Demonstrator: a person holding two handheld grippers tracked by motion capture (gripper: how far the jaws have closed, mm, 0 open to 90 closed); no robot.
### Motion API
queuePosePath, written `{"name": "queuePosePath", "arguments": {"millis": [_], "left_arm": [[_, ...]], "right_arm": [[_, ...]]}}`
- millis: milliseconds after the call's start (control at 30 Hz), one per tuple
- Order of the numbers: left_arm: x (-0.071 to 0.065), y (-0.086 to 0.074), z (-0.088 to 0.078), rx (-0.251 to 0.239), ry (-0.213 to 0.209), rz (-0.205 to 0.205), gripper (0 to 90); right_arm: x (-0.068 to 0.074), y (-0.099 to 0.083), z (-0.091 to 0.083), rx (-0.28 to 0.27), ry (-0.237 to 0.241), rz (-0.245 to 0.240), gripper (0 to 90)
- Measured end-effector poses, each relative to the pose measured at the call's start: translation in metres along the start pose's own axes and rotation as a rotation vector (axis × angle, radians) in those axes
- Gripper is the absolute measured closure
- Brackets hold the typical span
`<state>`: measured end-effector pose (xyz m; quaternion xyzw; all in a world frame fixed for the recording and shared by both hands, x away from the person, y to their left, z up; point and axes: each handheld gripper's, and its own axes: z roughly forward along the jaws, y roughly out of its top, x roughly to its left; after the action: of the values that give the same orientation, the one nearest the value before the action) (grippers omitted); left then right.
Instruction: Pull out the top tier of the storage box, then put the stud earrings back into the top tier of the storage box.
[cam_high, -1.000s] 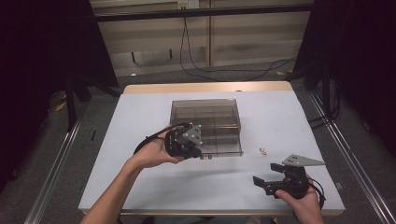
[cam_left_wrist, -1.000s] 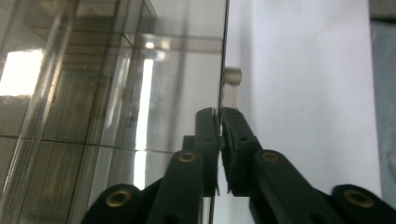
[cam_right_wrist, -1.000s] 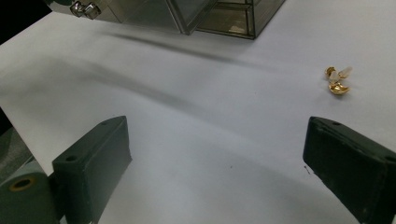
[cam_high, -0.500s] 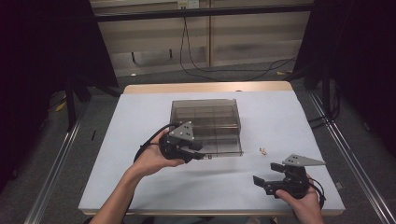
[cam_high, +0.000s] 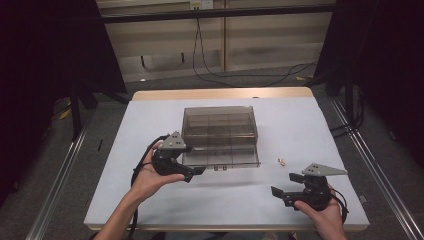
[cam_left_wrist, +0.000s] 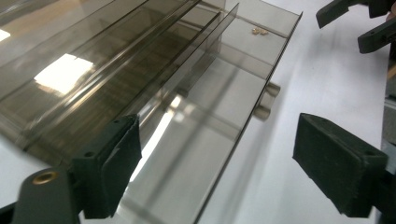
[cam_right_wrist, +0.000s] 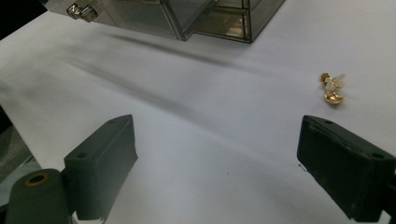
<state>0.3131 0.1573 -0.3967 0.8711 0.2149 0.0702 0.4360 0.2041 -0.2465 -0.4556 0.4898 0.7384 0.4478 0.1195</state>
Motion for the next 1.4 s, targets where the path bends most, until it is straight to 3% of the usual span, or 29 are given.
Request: {"name": "queuePosePath", "arguments": {"millis": [67,133,267,300,333,400,633,767,900,1000,1067,1100,1167,1233,1400], "left_arm": [[0.003,-0.006,-0.005,-0.015,-0.019,-0.022,9.4],[0.005,-0.013,-0.012,-0.026,0.029,-0.038,8.8],[0.006,-0.025,-0.023,-0.042,0.055,-0.072,6.7],[0.006,-0.029,-0.025,-0.047,0.046,-0.08,6.7],[0.006,-0.033,-0.026,-0.037,0.043,-0.092,6.7],[0.005,-0.042,-0.03,-0.014,0.078,-0.091,6.9],[-0.001,-0.074,-0.042,0.011,0.13,-0.111,5.3],[-0.002,-0.09,-0.048,0.011,0.155,-0.153,4.6],[-0.003,-0.1,-0.051,0.012,0.163,-0.163,3.8],[-0.005,-0.102,-0.053,0.011,0.125,-0.214,3.6],[-0.008,-0.104,-0.053,-0.006,0.148,-0.213,3.1],[-0.009,-0.105,-0.053,-0.007,0.139,-0.213,3.0],[-0.011,-0.107,-0.053,-0.001,0.139,-0.196,3.2],[-0.013,-0.108,-0.052,-0.023,0.153,-0.209,3.5],[-0.019,-0.107,-0.055,-0.04,0.133,-0.173,3.6]], "right_arm": [[0.0,0.001,-0.002,-0.017,0.019,0.002,11.8],[0.0,0.002,-0.004,-0.024,0.043,-0.011,13.7],[0.001,0.002,-0.01,-0.028,0.056,-0.018,16.1],[0.001,0.002,-0.011,-0.022,0.049,-0.023,16.1],[0.0,0.002,-0.012,-0.02,0.048,-0.019,16.7],[-0.001,0.003,-0.013,-0.006,0.042,-0.02,18.4],[-0.013,0.009,-0.014,0.046,0.025,-0.028,23.1],[-0.018,0.015,-0.01,0.077,0.049,-0.047,24.5],[-0.021,0.026,-0.007,0.105,0.043,-0.077,29.9],[-0.025,0.035,-0.003,0.133,0.048,-0.084,34.1],[-0.027,0.039,0.001,0.171,0.049,-0.093,34.6],[-0.029,0.04,0.003,0.183,0.038,-0.103,35.9],[-0.033,0.042,0.004,0.201,0.05,-0.108,41.8],[-0.036,0.046,0.005,0.207,0.053,-0.109,46.6],[-0.039,0.057,0.011,0.278,0.052,-0.133,52.7]]}}
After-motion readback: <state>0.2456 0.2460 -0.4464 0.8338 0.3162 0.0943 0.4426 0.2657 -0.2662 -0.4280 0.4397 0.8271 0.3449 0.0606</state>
